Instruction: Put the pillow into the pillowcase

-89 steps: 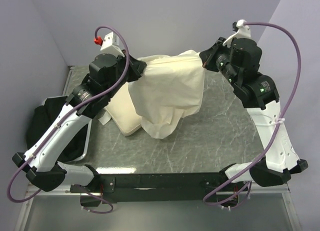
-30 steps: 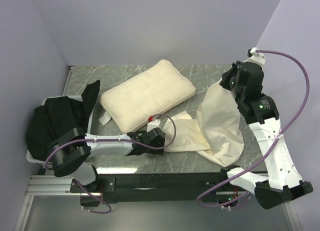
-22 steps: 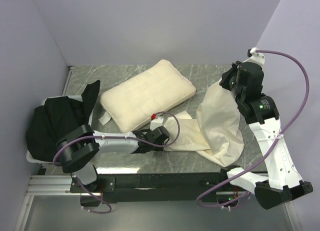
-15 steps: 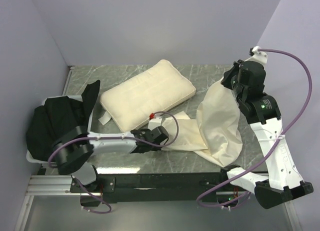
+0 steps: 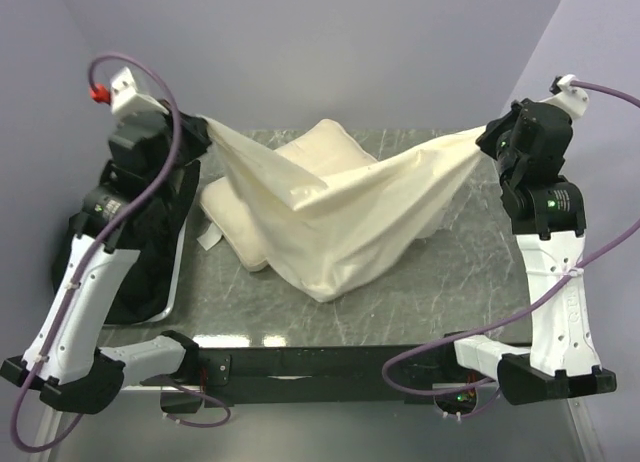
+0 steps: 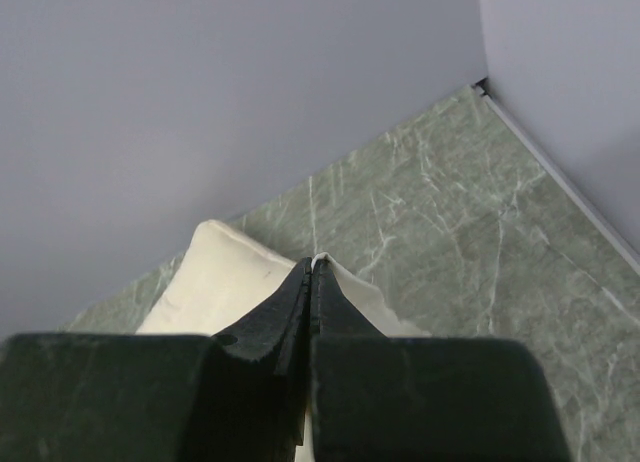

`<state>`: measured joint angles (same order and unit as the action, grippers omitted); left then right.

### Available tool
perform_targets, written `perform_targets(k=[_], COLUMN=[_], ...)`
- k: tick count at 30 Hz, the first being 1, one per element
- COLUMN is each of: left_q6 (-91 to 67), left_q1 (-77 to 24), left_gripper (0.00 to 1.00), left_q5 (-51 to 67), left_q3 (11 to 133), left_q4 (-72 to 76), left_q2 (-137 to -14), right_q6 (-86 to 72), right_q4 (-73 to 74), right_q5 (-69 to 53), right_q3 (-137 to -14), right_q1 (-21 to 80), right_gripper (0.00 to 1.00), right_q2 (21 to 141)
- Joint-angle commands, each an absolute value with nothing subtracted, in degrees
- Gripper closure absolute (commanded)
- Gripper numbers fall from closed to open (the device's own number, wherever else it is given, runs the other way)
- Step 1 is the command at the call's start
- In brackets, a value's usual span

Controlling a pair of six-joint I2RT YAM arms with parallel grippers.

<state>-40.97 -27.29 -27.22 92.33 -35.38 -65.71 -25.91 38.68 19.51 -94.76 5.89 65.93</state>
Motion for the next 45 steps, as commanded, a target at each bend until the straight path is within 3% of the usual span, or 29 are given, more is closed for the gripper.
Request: perform_targets(k=[1,6,9,14,17,18,19,21,24,30,33,38,45], left_q6=[-37.44,-39.46,-40.25,-41.92,-41.75,-41.49,-41.31,-40.96,-40.96,-40.87,-40.96,-40.87,-41.04], left_q1=[-20.49,-9.60,-4.32,-0.18,1.58,1.58,1.67,1.93,2.11,2.55,2.55,2.55,2.64], left_gripper=[0.99,0.99,0.99,0.99,0.99,0.99,0.99,0.99,0.99,0.99,0.99,0.99,0.99], left_q5=[-21.02,-13.38,-10.65,-7.30,-6.24,-6.24,-6.41,-6.68,-6.95,-7.30,-6.94,-7.03,-6.15], left_q3=[104.02,114.86,118.30,105.93,100.03,98.89,97.22,96.24,94.58,94.22,93.43,93.25,92.46], left_q4=[-42.01,-43.50,-44.65,-39.47,-37.71,-37.53,-37.27,-37.09,-36.48,-36.12,-35.42,-35.25,-34.81], left_q2=[-71.80,-76.02,-76.99,-71.38,-69.00,-68.56,-68.03,-67.94,-68.11,-69.70,-69.96,-70.22,-70.49], right_q6=[-28.73,-32.34,-34.18,-41.03,-44.82,-45.52,-45.27,-44.04,-41.40,-41.39,-41.83,-44.56,-45.62], right_q4=[36.65,35.60,32.53,19.03,8.49,6.52,5.11,4.75,5.80,4.40,4.22,1.60,-1.32], right_q5=[14.70,10.64,8.27,1.08,-4.64,-7.01,-7.38,-7.73,-8.00,-8.53,-2.92,3.25,5.88], right_q3=[-99.14,-100.20,-93.80,-63.60,-43.64,-39.59,-34.16,-31.83,-31.73,-29.71,-28.13,-23.74,-23.81], right_q1=[0.98,-2.90,-4.48,-4.75,-4.66,-4.48,-4.57,-4.13,-4.04,-0.54,7.89,17.92,20.39], right_gripper=[1.00,1.00,1.00,0.96,0.78,0.66,0.60,0.43,0.31,0.30,0.31,0.37,0.46], right_q2=[66.71,66.28,62.78,51.79,44.31,42.03,41.58,43.05,47.45,50.45,50.45,53.34,60.72])
